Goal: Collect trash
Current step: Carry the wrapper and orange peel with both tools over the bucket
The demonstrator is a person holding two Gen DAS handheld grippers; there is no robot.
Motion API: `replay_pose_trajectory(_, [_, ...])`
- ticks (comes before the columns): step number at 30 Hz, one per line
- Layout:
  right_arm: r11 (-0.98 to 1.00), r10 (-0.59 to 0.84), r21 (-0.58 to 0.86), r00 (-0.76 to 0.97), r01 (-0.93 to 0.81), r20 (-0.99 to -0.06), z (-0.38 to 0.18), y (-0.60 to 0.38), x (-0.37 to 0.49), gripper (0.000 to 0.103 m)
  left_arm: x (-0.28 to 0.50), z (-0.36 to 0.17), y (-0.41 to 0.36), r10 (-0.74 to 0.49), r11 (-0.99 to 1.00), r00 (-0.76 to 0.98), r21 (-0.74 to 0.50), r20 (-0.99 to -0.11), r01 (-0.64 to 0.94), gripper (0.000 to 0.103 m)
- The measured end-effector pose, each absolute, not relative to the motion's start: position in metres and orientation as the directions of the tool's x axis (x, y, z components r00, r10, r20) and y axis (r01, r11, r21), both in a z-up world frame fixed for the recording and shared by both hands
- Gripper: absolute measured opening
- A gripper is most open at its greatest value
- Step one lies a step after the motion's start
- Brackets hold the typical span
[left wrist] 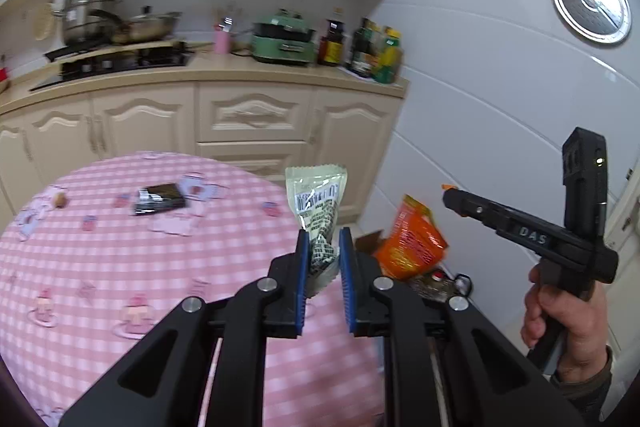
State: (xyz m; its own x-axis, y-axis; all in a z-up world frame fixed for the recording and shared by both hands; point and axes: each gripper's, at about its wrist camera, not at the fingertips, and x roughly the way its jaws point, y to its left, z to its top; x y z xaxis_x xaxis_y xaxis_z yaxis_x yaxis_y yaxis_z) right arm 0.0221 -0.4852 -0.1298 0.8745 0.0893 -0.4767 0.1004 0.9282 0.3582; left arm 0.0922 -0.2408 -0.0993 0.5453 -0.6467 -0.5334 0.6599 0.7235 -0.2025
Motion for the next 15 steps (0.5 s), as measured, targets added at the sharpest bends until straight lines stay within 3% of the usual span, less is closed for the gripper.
replay_pose_trajectory(15, [0.851, 0.009, 0.440, 0.830, 0.286, -0.558, -0.200, -0.581, -0.017, 0.038, 0.071, -0.169, -0.378, -0.692, 0.601, 0.350, -0.235, -0.632, 0.764, 0.014])
